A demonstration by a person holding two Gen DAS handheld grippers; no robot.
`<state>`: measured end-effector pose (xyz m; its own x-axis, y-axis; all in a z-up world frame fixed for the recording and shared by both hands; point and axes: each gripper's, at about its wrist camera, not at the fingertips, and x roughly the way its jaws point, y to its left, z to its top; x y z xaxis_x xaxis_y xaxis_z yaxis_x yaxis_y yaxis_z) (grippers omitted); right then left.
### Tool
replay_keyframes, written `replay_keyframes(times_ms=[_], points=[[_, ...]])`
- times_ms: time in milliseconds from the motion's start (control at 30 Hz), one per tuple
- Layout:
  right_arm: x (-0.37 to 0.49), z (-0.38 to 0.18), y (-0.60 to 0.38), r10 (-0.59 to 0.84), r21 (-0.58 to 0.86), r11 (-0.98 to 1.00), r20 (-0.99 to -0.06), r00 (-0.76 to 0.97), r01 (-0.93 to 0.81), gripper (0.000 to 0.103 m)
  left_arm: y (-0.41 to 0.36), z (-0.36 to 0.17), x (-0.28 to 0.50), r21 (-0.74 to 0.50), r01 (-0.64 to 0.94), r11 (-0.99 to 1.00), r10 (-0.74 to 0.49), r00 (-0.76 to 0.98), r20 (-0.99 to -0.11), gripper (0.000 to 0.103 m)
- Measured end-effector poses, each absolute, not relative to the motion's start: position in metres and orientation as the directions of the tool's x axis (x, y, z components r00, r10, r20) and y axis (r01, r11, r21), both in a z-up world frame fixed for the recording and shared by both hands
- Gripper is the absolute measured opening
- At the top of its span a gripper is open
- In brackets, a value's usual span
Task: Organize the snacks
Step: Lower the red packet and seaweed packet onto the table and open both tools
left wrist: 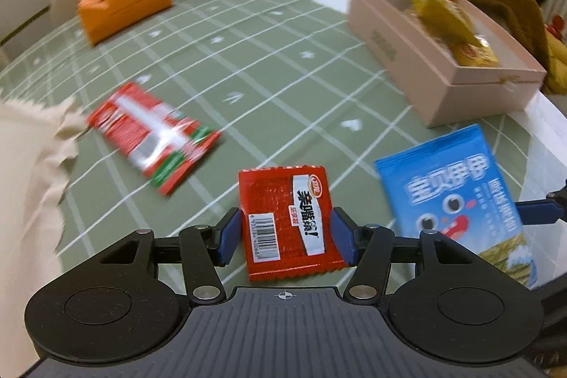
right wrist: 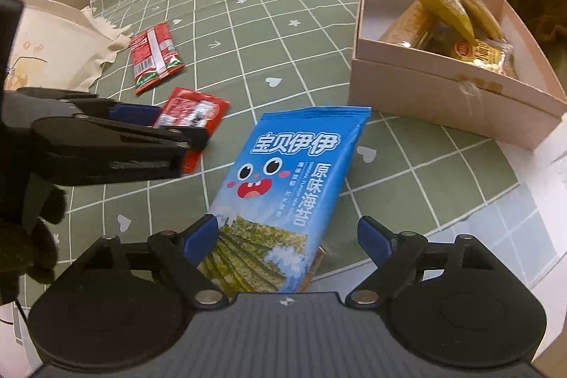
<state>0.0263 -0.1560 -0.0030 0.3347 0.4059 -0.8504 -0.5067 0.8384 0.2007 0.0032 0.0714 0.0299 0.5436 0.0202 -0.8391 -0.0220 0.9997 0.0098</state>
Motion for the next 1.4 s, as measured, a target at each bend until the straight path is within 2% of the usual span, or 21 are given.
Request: replay_keyframes(times_ms=[167,400,533,700,767,1000,1133,1200,1400], points=[[0.022,-0.001,-0.149,0.406,0.208,0.85,-0.845,0.349,-0.485,0.087,0.095,0.031,-0.012,-0.009,-0.066,0.998,0.028,0.54,-0.841,0.06],[0.021,0.021,-0.14,0.359,0.174,0.887,-0.843,0.4,-0.428,0.087,0.105,0.036,-0.033,-0.042,-0.032,0.999,-0.018,0.536,-0.844,0.053],[0.016,0.036,-0.14,0.347,0.201,0.908,-0.852,0.391,-0.368,0.087,0.112,0.037,-0.053,-0.086,-0.018,0.996,-0.064,0.532,-0.845,0.045],[0.002,0.04,-0.128,0.27,0.113,0.926,-0.866,0.421,-0.361,0.087,0.122,0.037,-0.07,-0.134,-0.007,0.991,-0.11,0.534,-0.838,0.03],[0.002,0.036,-0.124,0.243,0.103,0.939,-0.874,0.42,-0.329,0.087,0.126,0.037,-0.078,-0.159,-0.005,0.987,-0.131,0.539,-0.832,0.027],[0.026,0.019,-0.118,0.279,0.246,0.959,-0.898,0.341,-0.138,0.087,0.126,0.036,-0.099,-0.162,0.036,0.986,-0.155,0.552,-0.819,0.023],[0.033,0.031,-0.108,0.426,0.395,0.905,-0.843,0.329,-0.161,0.087,0.129,0.035,-0.105,-0.16,0.057,0.985,-0.164,0.556,-0.815,0.021],[0.03,0.041,-0.106,0.462,0.424,0.887,-0.815,0.349,-0.184,0.087,0.131,0.035,-0.105,-0.167,0.05,0.985,-0.166,0.554,-0.815,0.02],[0.001,0.041,-0.111,0.301,0.211,0.946,-0.853,0.427,-0.247,0.087,0.129,0.035,-0.101,-0.17,0.029,0.985,-0.157,0.558,-0.815,0.02]])
